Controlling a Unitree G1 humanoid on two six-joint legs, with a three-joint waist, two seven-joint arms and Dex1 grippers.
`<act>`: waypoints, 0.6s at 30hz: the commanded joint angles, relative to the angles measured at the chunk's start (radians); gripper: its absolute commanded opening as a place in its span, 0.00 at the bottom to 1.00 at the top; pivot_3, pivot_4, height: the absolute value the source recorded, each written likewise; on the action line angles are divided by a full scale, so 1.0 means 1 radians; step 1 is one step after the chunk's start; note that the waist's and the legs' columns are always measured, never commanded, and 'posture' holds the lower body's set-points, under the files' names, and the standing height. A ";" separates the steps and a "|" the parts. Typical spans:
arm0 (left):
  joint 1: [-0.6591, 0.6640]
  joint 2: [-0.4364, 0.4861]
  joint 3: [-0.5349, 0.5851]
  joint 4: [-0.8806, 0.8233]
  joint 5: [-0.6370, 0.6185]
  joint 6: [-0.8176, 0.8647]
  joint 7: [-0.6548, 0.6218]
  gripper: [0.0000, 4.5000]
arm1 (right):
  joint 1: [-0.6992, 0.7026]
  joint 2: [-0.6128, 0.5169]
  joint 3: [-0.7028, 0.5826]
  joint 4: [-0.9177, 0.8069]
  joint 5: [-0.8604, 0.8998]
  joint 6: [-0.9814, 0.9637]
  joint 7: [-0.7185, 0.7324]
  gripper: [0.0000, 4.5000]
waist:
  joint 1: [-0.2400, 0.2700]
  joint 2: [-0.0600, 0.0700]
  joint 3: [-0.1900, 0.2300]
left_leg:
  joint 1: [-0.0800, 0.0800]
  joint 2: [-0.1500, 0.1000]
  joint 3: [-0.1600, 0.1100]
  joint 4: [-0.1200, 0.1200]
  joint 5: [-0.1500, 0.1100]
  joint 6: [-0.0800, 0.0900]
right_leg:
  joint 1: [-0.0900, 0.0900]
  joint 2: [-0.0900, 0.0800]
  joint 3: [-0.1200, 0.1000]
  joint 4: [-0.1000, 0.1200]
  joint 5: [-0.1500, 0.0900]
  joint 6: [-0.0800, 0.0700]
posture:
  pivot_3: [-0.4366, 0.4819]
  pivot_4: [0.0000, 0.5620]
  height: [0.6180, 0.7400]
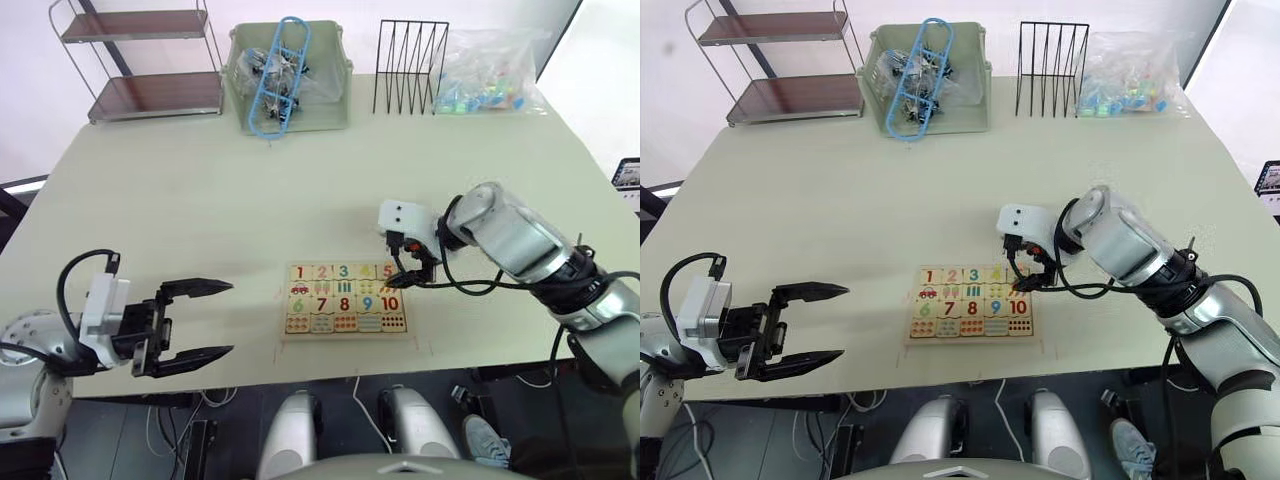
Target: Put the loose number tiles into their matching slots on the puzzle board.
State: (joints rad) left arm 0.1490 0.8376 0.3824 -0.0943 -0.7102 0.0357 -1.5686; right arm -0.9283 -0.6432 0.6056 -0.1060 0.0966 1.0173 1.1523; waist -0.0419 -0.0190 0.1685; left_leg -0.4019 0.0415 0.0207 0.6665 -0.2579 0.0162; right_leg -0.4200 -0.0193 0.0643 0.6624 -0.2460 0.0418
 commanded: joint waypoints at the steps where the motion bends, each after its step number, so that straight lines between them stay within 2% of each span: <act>1: -0.006 -0.003 0.018 0.005 -0.005 -0.021 -0.022 1.00 | 0.037 -0.017 -0.109 -0.010 0.036 -0.065 -0.016 0.99 | 0.000 0.000 0.000 | 0.000 0.000 0.000 0.000 0.000 0.000 | 0.000 0.000 0.000 0.000 0.000 0.000 | 0.48 0.27 1.00; 3: -0.008 -0.003 0.020 0.012 -0.004 -0.025 -0.027 1.00 | 0.080 -0.019 -0.164 -0.009 0.056 -0.118 -0.027 0.99 | 0.000 0.000 0.000 | 0.000 0.000 0.000 0.000 0.000 0.000 | 0.000 0.000 0.000 0.000 0.000 0.000 | 0.48 0.27 1.00; 4: -0.008 -0.003 0.021 0.016 -0.004 -0.026 -0.028 1.00 | 0.114 -0.010 -0.209 -0.012 0.078 -0.152 -0.038 0.91 | 0.000 -0.001 0.000 | 0.000 0.000 0.000 0.000 0.000 0.000 | 0.000 0.000 0.000 0.000 0.000 0.000 | 0.48 0.27 1.00; 6: -0.007 -0.002 0.023 0.021 -0.003 -0.030 -0.031 1.00 | 0.162 0.004 -0.268 -0.019 0.106 -0.204 -0.053 0.81 | 0.001 -0.001 0.001 | 0.000 0.000 0.000 0.000 0.000 0.000 | 0.000 0.000 0.000 0.000 0.000 0.000 | 0.48 0.27 1.00; 8: -0.005 -0.002 0.024 0.024 -0.004 -0.034 -0.032 1.00 | 0.211 0.011 -0.319 -0.034 0.145 -0.220 -0.053 0.60 | 0.001 -0.001 0.001 | -0.001 0.000 0.001 0.000 0.000 0.000 | 0.000 0.000 0.000 0.000 0.000 0.000 | 0.48 0.27 1.00; 9: -0.003 -0.002 0.024 0.026 -0.004 -0.036 -0.033 1.00 | 0.238 0.012 -0.340 -0.039 0.156 -0.238 -0.058 0.54 | 0.001 -0.001 0.001 | -0.001 0.000 0.001 0.000 0.000 0.000 | 0.000 0.000 0.000 0.000 0.000 0.000 | 0.48 0.27 1.00; 13: 0.000 -0.007 0.021 0.028 -0.004 -0.042 -0.031 1.00 | 0.342 0.060 -0.436 -0.033 0.205 -0.340 -0.100 0.07 | 0.000 -0.001 0.001 | 0.000 0.000 0.001 0.000 0.000 0.000 | 0.000 0.001 0.000 0.000 0.000 0.001 | 0.48 0.27 1.00; 14: 0.000 -0.008 0.019 0.028 -0.004 -0.043 -0.030 1.00 | 0.370 0.063 -0.441 -0.036 0.205 -0.368 -0.103 0.02 | 0.000 -0.001 0.001 | 0.000 0.000 0.001 0.000 0.000 0.000 | 0.000 0.001 0.000 0.000 0.000 0.001 | 0.48 0.27 1.00; 18: 0.001 -0.015 0.015 0.024 -0.004 -0.043 -0.024 1.00 | 0.456 0.091 -0.452 -0.037 0.197 -0.469 -0.138 0.02 | 0.001 -0.001 0.001 | 0.000 0.000 0.001 0.000 0.000 0.000 | 0.001 0.001 0.000 0.000 0.000 0.000 | 0.48 0.27 1.00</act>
State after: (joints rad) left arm 0.1451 0.8251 0.3830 -0.0625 -0.7095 0.0055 -1.5769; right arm -0.4778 -0.5612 0.1807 -0.1110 0.2870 0.6004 1.0302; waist -0.0411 -0.0201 0.1692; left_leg -0.4022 0.0414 0.0222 0.6663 -0.2579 0.0162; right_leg -0.4195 -0.0182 0.0646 0.6622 -0.2460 0.0422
